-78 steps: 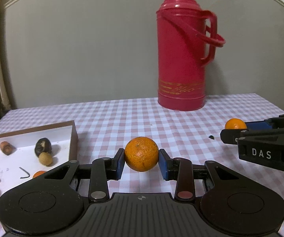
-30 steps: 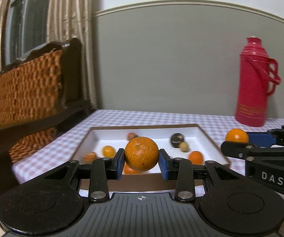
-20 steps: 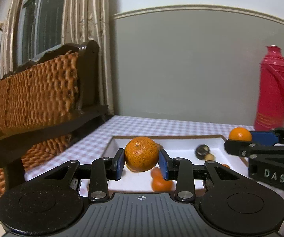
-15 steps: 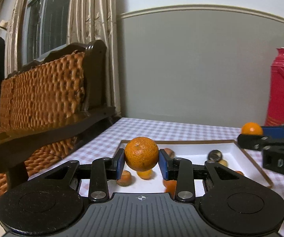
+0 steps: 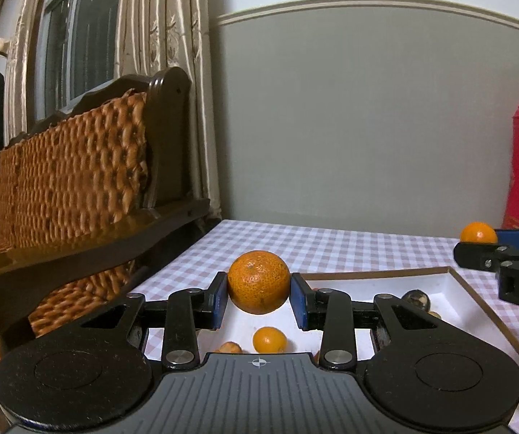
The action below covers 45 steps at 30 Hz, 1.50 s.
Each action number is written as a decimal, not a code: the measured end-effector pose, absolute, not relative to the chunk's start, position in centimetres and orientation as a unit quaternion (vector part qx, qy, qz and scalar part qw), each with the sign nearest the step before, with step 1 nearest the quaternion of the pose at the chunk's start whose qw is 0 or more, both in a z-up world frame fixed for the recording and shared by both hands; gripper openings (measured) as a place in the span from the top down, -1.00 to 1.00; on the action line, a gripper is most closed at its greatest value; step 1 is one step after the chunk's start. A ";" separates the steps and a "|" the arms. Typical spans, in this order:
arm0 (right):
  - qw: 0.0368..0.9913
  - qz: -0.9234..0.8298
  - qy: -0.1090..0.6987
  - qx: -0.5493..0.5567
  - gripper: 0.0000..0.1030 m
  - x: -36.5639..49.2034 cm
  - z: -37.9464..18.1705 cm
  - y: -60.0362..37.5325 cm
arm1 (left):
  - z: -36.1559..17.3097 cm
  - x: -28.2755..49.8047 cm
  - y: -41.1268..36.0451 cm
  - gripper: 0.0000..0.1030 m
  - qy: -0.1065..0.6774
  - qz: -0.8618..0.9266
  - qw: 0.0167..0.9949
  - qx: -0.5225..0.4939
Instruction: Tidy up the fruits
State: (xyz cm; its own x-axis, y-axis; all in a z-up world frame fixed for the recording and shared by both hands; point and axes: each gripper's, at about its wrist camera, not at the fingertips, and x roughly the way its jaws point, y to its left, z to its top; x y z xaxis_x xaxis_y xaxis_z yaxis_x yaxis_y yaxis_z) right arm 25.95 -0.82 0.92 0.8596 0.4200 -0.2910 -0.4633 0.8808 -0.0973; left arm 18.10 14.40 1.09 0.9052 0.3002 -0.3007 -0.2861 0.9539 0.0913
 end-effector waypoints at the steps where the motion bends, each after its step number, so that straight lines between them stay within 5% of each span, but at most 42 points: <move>1: 0.961 0.228 0.133 -0.082 0.54 26.3 0.9 -0.9 | 1.0 18.4 14.4 0.29 0.159 0.150 0.975 0.023; 18: 0.960 0.212 0.165 -0.073 0.51 32.5 -0.7 -1.7 | -0.7 24.0 16.6 0.24 0.178 0.174 0.969 0.003; 19: 0.960 0.217 0.164 -0.072 0.37 32.9 -0.8 -1.6 | -0.9 24.2 16.9 0.05 0.180 0.176 0.968 -0.001; 20: 0.959 0.219 0.163 -0.077 0.08 33.2 -0.9 -1.5 | -1.0 24.1 17.1 -0.80 0.176 0.180 0.968 -0.007; 21: 0.961 0.208 0.160 -0.090 -0.78 33.5 -1.1 -1.3 | -1.1 23.6 17.1 -1.00 0.156 0.196 0.968 -0.009; 22: 0.967 0.191 0.141 -0.098 -0.86 33.4 -1.3 -1.3 | -1.1 23.2 17.0 -1.00 0.142 0.204 0.969 -0.003; 45: 0.967 0.193 0.145 -0.085 -0.89 32.2 -0.6 -1.7 | -0.5 21.9 16.4 -1.00 0.150 0.199 0.968 0.007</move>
State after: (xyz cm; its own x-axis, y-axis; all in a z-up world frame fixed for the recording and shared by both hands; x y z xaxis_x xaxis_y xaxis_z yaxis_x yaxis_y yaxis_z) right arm 32.16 -1.72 -0.57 0.8833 0.3493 -0.3125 -0.3986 0.9106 -0.1088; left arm 21.92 16.42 -0.46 0.8760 0.3875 -0.2871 -0.3833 0.9207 0.0730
